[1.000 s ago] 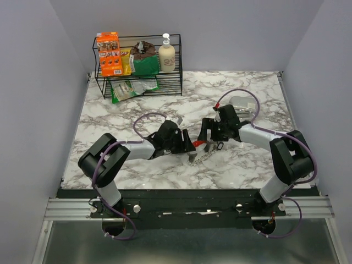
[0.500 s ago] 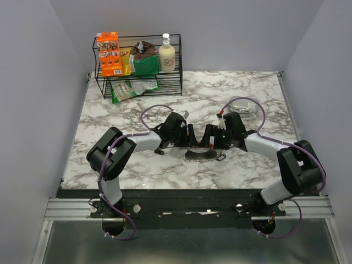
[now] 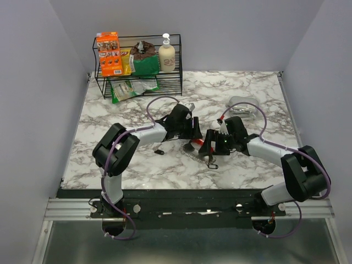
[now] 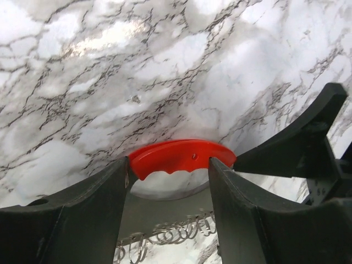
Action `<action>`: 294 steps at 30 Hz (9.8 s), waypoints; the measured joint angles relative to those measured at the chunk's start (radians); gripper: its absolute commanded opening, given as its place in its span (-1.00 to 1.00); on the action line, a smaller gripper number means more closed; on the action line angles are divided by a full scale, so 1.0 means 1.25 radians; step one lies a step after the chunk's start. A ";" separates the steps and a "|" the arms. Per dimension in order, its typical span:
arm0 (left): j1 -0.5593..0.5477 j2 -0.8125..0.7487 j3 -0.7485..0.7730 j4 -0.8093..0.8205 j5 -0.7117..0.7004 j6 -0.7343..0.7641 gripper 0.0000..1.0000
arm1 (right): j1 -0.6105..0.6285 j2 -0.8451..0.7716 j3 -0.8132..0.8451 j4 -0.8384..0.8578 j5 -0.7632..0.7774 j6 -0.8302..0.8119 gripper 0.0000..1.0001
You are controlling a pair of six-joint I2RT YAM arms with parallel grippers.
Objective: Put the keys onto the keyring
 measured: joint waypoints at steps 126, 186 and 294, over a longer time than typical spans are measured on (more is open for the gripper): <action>0.093 -0.210 -0.298 0.084 -0.016 0.106 -0.35 | 0.087 -0.009 0.074 -0.097 -0.046 -0.024 1.00; 0.187 -0.180 -0.369 0.200 0.101 -0.042 -0.24 | 0.154 0.348 0.399 0.015 -0.062 -0.067 -0.17; 0.098 -0.181 -0.481 0.438 0.180 -0.039 0.16 | 0.179 0.278 0.267 -0.015 -0.013 -0.113 -0.31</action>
